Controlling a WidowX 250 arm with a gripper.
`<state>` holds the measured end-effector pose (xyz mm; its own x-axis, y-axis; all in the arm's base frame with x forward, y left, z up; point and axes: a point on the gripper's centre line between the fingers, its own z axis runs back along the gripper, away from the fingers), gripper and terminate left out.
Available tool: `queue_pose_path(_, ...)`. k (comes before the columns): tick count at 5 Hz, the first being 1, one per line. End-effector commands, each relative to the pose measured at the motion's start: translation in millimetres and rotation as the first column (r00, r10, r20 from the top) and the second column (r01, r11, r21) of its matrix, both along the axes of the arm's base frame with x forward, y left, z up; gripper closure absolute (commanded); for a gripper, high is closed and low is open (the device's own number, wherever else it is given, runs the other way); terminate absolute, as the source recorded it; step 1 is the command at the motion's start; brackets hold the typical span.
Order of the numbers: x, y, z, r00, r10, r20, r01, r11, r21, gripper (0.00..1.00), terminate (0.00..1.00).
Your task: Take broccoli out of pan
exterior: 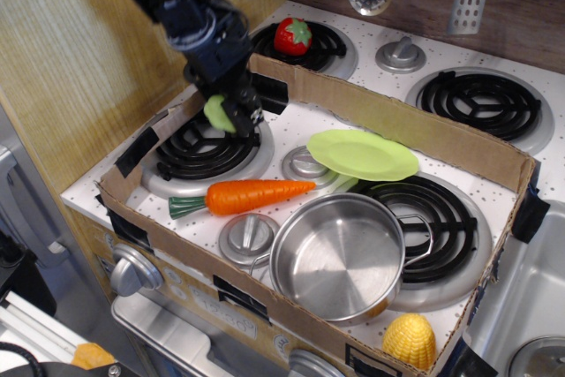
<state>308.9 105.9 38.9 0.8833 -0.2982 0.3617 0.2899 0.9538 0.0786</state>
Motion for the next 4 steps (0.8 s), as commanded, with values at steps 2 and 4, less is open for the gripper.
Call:
queue_pose_path(2, 8, -12, 41, 0.999, -0.036, -0.025, 0.038, 0.997, 0.062, 0.0, 0.0)
queue_pose_path(4, 12, -40, 87, 1.0, 0.018, -0.009, -0.017, 0.997, 0.082, 0.0, 0.0)
